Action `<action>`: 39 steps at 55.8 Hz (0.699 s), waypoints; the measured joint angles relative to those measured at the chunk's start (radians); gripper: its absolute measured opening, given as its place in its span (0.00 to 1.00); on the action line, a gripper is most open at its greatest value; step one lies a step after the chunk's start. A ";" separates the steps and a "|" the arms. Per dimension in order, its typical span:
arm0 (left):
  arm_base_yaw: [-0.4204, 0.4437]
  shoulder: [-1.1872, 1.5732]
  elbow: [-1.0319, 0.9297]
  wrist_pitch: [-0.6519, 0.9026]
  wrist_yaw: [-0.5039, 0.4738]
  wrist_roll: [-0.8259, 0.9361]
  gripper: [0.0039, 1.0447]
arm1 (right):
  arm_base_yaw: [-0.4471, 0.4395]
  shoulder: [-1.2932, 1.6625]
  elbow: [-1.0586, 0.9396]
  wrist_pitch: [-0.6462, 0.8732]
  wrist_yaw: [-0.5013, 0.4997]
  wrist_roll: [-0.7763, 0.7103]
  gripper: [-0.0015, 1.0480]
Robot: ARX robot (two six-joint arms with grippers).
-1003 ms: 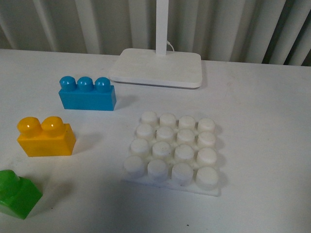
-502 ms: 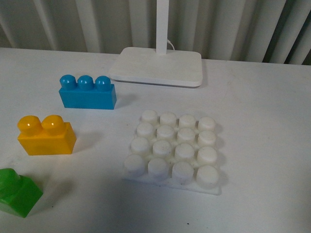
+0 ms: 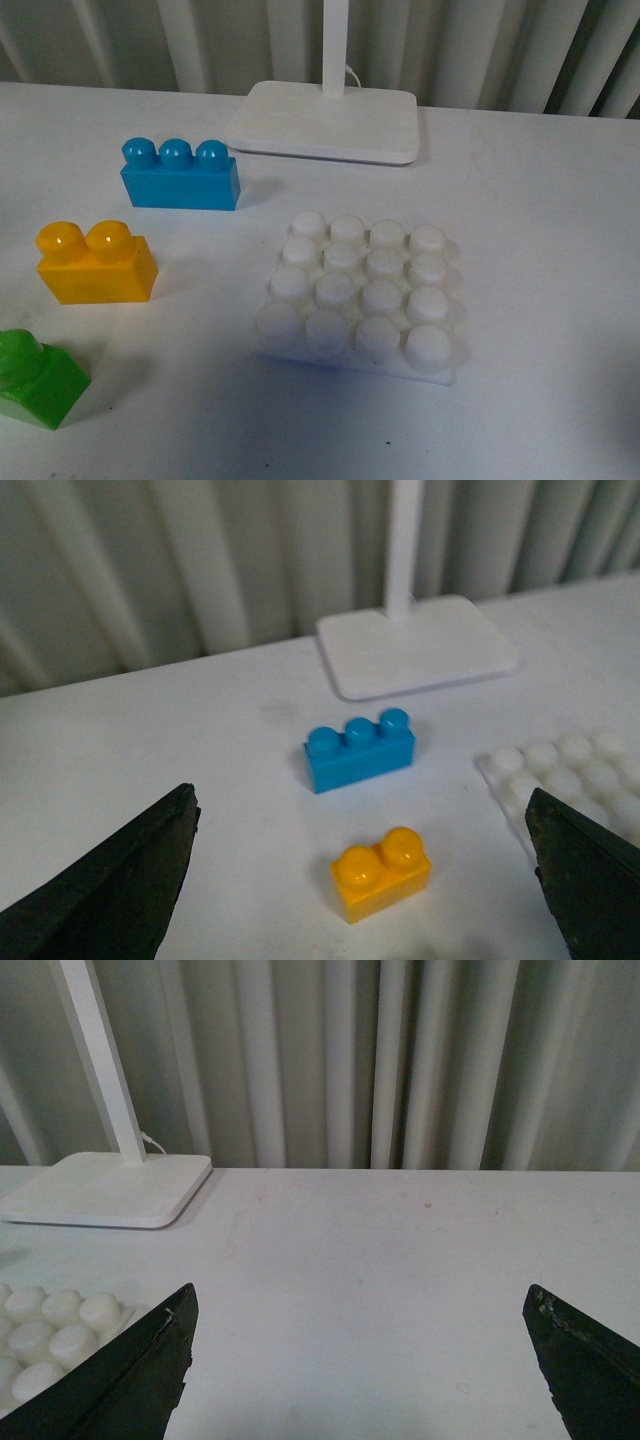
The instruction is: Insert yellow block into base center
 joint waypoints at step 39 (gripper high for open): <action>-0.195 0.721 0.543 -0.479 -0.379 1.056 0.94 | 0.000 0.000 0.000 0.000 0.000 0.000 0.91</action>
